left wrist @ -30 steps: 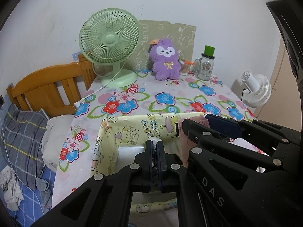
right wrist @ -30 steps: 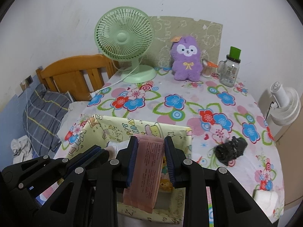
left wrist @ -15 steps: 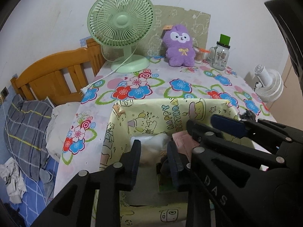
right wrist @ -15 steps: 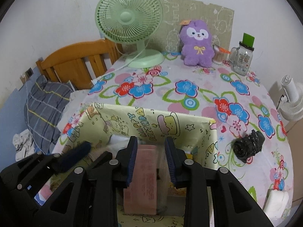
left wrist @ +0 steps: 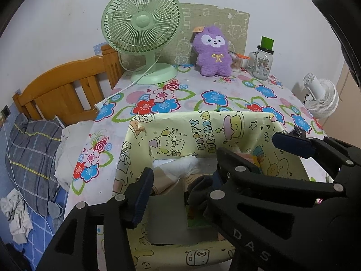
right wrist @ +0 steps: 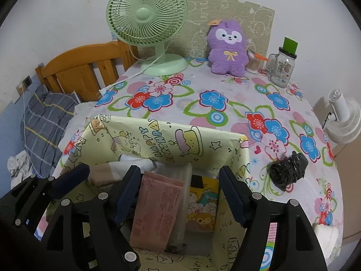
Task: Organize soft objects
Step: 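Lower the roll with the left tool into the box while the right tool releases the packet, then withdraw both tools from the box and move the right tool toward the black bag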
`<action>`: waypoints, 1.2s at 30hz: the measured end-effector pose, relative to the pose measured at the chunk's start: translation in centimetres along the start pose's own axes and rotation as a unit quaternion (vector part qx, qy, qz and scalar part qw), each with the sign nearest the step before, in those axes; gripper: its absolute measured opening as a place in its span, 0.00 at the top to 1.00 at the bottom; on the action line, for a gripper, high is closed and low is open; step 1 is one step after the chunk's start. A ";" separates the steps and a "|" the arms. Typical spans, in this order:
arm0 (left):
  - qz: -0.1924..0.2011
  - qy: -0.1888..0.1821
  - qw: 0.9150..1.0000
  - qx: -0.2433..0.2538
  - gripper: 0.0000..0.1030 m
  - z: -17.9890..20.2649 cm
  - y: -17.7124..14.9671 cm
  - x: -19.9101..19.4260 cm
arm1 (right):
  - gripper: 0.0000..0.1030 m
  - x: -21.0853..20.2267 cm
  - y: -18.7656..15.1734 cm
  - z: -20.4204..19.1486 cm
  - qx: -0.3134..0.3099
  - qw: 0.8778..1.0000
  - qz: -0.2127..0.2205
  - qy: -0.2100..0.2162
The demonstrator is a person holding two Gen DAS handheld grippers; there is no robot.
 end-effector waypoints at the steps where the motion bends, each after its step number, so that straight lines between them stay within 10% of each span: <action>1: 0.000 0.000 1.000 0.001 0.43 0.1 0.0 -0.1 | 0.27 -0.1 0.0 0.1 0.000 1.000 0.000 -0.002; 36: 0.030 -0.011 0.999 0.013 0.11 3.4 -0.8 -4.0 | 0.14 -5.2 -2.1 2.2 -0.001 0.999 0.037 -0.030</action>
Point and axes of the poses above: each gripper's, at about its wrist camera, not at the fingertips, and x roughly the way its jaws point, z to its right, y to its top, the point moved 1 cm from there along x, roughly the way its jaws point, and after that the axes turned 11 degrees about y, right-handed, at the moved point
